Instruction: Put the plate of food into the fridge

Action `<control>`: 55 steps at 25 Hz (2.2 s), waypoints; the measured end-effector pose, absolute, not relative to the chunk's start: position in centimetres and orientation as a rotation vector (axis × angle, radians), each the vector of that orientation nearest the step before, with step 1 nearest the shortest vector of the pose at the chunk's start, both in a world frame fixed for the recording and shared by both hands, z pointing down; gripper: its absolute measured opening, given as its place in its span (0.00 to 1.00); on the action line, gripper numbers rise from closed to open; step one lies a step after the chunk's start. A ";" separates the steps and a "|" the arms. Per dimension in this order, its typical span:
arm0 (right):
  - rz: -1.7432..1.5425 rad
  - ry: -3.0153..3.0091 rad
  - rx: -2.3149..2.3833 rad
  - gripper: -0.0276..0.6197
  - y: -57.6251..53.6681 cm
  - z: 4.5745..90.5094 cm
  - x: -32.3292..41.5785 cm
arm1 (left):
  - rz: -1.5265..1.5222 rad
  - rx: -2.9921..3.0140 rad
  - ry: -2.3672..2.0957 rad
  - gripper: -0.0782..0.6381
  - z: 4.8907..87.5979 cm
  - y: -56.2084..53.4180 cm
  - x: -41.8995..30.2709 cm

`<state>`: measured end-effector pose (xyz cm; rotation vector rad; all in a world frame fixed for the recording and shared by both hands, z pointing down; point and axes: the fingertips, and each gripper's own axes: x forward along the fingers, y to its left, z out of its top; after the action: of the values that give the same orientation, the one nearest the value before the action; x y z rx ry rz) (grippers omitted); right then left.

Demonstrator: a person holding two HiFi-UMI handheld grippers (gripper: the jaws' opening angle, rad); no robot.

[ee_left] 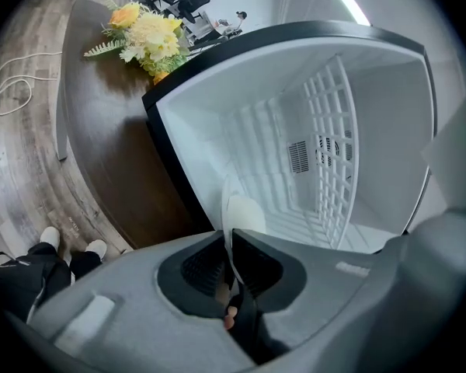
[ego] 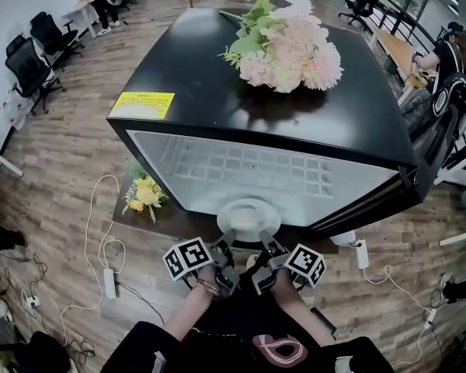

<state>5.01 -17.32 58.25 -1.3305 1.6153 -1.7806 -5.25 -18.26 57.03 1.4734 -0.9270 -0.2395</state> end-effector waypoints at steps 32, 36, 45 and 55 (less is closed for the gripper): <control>-1.862 1.589 -1.316 0.12 -23.1 59.3 5.6 | -0.273 1.420 -1.027 0.17 58.5 -23.8 -5.0; -1.857 1.608 -1.330 0.12 -23.6 59.4 5.5 | -0.278 1.416 -1.038 0.16 58.7 -24.4 -5.1; -1.836 1.668 -1.342 0.13 -25.3 59.3 5.4 | -0.298 1.414 -1.051 0.16 58.6 -25.9 -5.3; -1.808 1.702 -1.352 0.13 -26.8 59.4 5.2 | -0.315 1.400 -1.061 0.16 58.8 -27.5 -5.6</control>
<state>5.16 -26.75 59.35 -1.3519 1.7020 -1.8079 -5.56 -27.50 58.84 1.3999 -1.0615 -0.3146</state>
